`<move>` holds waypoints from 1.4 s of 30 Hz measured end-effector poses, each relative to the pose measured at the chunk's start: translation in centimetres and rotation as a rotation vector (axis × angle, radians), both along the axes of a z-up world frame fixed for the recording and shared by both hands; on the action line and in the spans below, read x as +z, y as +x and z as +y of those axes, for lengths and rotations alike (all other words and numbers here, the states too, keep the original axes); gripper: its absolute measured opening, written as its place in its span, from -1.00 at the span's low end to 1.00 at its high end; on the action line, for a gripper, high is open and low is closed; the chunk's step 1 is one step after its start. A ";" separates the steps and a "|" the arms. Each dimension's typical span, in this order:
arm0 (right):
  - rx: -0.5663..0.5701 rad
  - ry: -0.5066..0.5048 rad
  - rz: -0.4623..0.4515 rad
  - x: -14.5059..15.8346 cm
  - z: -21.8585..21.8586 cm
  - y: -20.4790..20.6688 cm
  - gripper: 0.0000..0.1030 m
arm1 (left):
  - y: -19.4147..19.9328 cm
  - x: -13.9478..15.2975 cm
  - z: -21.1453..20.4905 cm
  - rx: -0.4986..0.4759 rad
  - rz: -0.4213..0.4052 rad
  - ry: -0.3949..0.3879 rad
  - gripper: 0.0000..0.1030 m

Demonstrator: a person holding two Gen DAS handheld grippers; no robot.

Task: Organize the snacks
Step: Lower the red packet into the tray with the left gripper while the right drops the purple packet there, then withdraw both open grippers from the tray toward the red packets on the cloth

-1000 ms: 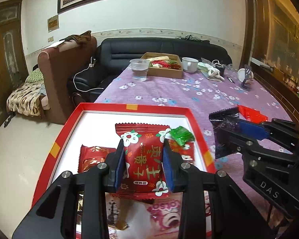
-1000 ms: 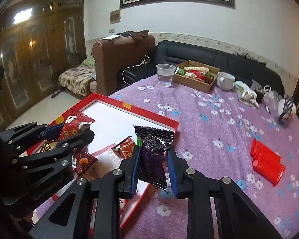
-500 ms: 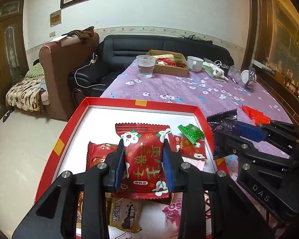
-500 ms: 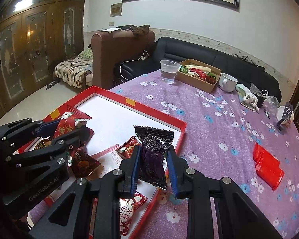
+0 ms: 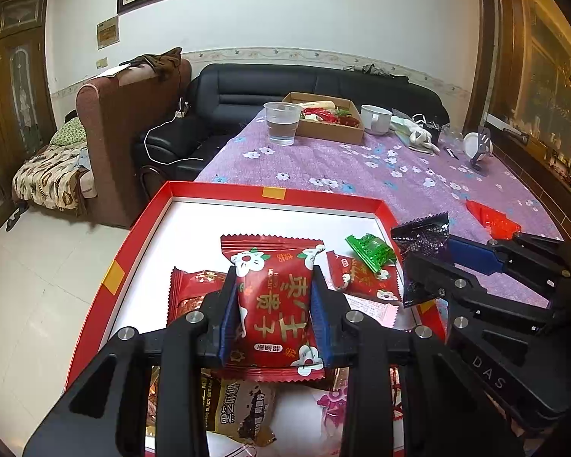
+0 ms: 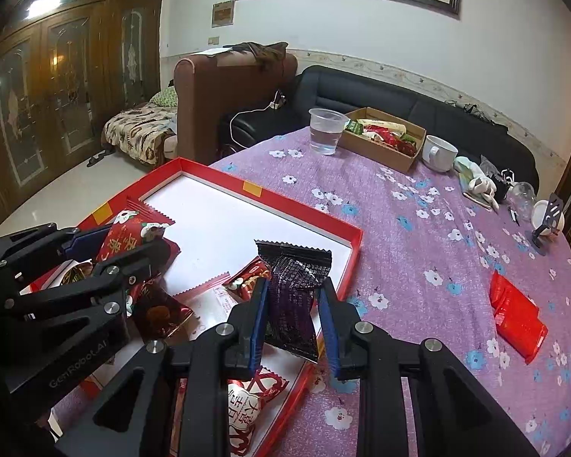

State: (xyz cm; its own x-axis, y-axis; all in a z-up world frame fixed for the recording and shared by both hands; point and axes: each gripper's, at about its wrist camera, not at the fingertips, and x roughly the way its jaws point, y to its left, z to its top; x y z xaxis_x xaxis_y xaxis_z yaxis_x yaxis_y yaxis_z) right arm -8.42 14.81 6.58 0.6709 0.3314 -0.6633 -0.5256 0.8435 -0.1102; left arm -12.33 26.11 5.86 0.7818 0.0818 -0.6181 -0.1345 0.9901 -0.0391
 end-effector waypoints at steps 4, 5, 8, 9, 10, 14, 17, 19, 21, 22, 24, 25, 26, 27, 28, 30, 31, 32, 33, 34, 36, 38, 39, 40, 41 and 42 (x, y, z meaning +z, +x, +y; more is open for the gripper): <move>0.002 -0.004 0.012 -0.4 0.2 0.2 -0.49 | 0.0 -0.2 0.3 0.022 0.006 0.011 -0.38; 0.002 -0.005 0.014 -0.5 0.2 0.3 -0.49 | 0.1 -0.2 0.3 0.030 0.010 0.015 -0.38; 0.004 0.006 0.036 -0.8 0.3 0.6 -0.47 | 0.1 -0.3 0.5 0.077 0.014 0.050 -0.30; 0.005 0.011 0.041 -0.9 0.3 0.7 -0.47 | 0.0 -0.3 0.5 0.088 0.013 0.066 -0.24; 0.005 0.014 0.043 -0.9 0.3 0.7 -0.47 | 0.0 -0.3 0.4 0.095 0.010 0.078 -0.19; 0.006 0.033 0.040 -0.8 0.2 0.6 -0.47 | -0.4 0.0 0.3 0.122 -0.010 0.121 0.12; 0.004 0.040 0.034 -0.8 0.2 0.4 -0.46 | -0.5 0.2 0.1 0.128 -0.017 0.144 0.12; 0.001 0.036 0.031 -0.8 0.3 0.3 -0.46 | -0.5 0.3 0.2 0.129 -0.018 0.148 0.12; 0.000 0.032 0.028 -0.7 0.2 0.3 -0.45 | -0.6 0.4 0.2 0.130 -0.018 0.151 0.12; -0.001 0.032 0.028 -0.7 0.2 0.3 -0.42 | -0.7 0.5 0.2 0.131 -0.019 0.154 0.12; -0.003 0.036 0.027 -0.5 0.1 0.2 -0.40 | -0.8 0.7 0.1 0.132 -0.023 0.159 0.12; -0.004 0.036 0.025 -0.5 0.1 0.1 -0.40 | -0.9 0.8 0.1 0.133 -0.024 0.162 0.12; -0.005 0.036 0.024 -0.3 0.1 0.0 -0.39 | -1.0 0.8 0.0 0.134 -0.026 0.164 0.14; -0.006 0.039 0.023 -0.2 0.0 -0.1 -0.39 | -1.1 0.9 0.0 0.136 -0.027 0.167 0.19; -0.008 0.043 0.021 -0.1 -0.2 -0.2 -0.39 | -1.1 1.0 -0.1 0.137 -0.030 0.169 0.21; -0.010 0.047 0.018 0.1 -0.4 -0.3 -0.34 | -1.3 1.2 -0.2 0.137 -0.034 0.175 0.26; -0.010 0.049 0.017 0.2 -0.4 -0.4 -0.30 | -1.3 1.3 -0.3 0.136 -0.036 0.178 0.26; -0.012 0.052 0.014 0.3 -0.5 -0.5 -0.28 | -1.4 1.4 -0.4 0.136 -0.038 0.180 0.26; -0.012 0.054 0.013 0.4 -0.6 -0.6 -0.28 | -1.5 1.5 -0.5 0.135 -0.039 0.181 0.26; -0.013 0.055 0.012 0.5 -0.7 -0.6 -0.28 | -1.6 1.5 -0.6 0.135 -0.040 0.182 0.26; -0.014 0.058 0.008 0.7 -0.9 -0.8 -0.28 | -1.7 1.6 -0.7 0.134 -0.042 0.186 0.26; -0.014 0.061 0.004 0.9 -1.0 -1.0 -0.28 | -1.9 1.8 -0.9 0.132 -0.043 0.188 0.26; -0.014 0.061 0.003 1.0 -1.1 -1.0 -0.28 | -1.9 1.8 -1.0 0.131 -0.044 0.190 0.26; -0.015 0.064 0.001 1.0 -1.2 -1.1 -0.28 | -2.0 1.9 -1.1 0.130 -0.044 0.191 0.26; -0.016 0.067 0.000 1.1 -1.3 -1.1 -0.28 | -2.0 1.9 -1.2 0.129 -0.043 0.193 0.26; -0.016 0.070 0.001 1.2 -1.4 -1.1 -0.28 | -2.0 1.9 -1.3 0.129 -0.043 0.195 0.26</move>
State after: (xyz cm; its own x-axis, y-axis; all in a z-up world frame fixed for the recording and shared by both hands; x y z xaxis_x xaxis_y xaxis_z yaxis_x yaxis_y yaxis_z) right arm -9.51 13.45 7.74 0.6758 0.3662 -0.6397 -0.5121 0.8574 -0.0502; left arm -14.33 24.85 7.77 0.7825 0.2970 -0.5473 -0.2624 0.9543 0.1427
